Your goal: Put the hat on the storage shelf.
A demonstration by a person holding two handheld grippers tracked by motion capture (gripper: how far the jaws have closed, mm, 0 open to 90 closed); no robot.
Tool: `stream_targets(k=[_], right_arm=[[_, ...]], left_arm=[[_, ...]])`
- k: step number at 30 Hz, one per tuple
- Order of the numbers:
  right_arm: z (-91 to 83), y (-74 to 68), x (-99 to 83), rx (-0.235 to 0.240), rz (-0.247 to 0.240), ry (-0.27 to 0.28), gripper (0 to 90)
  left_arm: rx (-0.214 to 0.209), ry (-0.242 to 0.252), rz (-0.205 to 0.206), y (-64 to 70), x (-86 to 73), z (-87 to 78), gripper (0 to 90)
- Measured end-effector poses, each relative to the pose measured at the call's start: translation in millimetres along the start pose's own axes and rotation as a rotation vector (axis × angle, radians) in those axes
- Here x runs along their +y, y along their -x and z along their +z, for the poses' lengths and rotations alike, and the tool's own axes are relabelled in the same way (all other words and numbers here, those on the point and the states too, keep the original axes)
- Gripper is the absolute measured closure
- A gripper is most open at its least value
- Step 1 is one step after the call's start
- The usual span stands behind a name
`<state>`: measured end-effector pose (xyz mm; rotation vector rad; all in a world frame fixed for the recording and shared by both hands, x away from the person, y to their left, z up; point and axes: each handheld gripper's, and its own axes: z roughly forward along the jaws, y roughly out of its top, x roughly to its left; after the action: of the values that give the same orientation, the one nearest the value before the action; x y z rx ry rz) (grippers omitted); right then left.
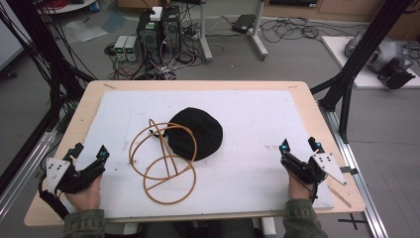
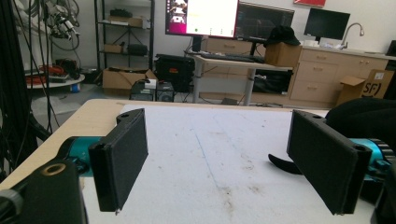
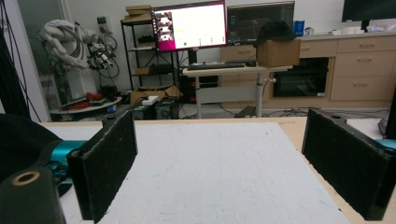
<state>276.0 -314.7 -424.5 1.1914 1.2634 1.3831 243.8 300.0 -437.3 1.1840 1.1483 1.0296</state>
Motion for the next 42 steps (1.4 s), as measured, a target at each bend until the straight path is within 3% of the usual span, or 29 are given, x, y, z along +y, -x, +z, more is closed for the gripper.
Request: stream_targets(k=[9, 14, 24, 33, 42], right_arm=[[2.7, -2.3, 2.2, 0.008, -0.012, -0.004, 9.6], [9.8, -8.5, 4.8, 0.044, -0.022, -0.016, 9.6], [23.5, -24.7, 8.1, 0.115, -0.094, -0.040, 9.6], [34.1, -29.8, 10.2, 0.164, -0.101, -0.068, 9.6], [47.7, -36.3, 15.7, 0.253, -0.091, -0.112, 9.6]], left_arm=[[0.005, -0.009, 0.001, -0.6, -0.4, 0.9, 20.7], [0.005, -0.020, 0.008, -1.9, -1.1, 1.0, 20.7], [0.003, -0.032, 0.008, -4.5, -2.3, 0.4, 20.7], [-0.004, -0.052, 0.004, -3.8, -3.4, 2.5, 20.7], [0.000, -0.048, 0.012, -3.3, -3.1, 1.7, 20.7]])
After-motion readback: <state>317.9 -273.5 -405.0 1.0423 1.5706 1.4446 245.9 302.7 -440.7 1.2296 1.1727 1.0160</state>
